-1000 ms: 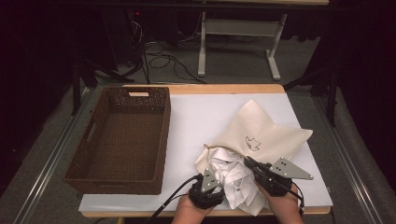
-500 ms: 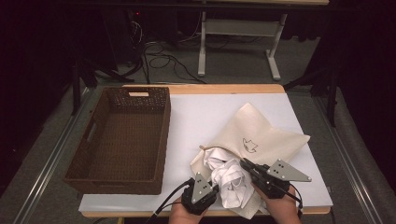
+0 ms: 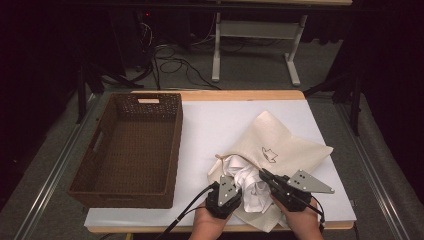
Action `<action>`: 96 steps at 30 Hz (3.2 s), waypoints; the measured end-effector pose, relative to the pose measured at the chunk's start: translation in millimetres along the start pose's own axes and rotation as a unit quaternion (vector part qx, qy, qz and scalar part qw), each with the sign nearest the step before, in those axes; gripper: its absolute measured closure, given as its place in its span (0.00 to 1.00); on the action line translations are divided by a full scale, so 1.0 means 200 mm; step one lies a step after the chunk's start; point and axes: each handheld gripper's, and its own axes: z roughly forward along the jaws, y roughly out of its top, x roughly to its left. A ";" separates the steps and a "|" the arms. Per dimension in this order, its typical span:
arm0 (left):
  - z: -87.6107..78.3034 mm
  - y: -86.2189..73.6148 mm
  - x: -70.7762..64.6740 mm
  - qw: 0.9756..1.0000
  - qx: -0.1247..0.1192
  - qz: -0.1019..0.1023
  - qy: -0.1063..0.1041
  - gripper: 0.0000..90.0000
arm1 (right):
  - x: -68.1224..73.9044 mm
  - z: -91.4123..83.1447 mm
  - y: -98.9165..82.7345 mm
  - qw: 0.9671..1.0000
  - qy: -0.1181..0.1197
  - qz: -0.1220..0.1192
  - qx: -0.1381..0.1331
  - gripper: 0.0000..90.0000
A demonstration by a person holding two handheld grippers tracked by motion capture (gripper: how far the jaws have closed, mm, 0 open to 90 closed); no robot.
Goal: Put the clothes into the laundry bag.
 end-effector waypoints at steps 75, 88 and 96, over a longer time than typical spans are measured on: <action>0.30 0.12 0.02 0.999 0.021 -0.020 0.021 0.93 | -0.02 -0.02 -0.01 1.000 -0.011 0.001 -0.003 0.99; 0.35 0.12 -0.03 1.000 0.010 0.004 0.014 0.72 | -0.04 -0.02 -0.02 1.000 -0.013 0.011 0.000 0.99; 0.23 0.10 -0.04 1.000 -0.001 -0.001 -0.008 0.44 | -0.04 -0.03 -0.02 1.000 -0.015 0.008 0.001 0.99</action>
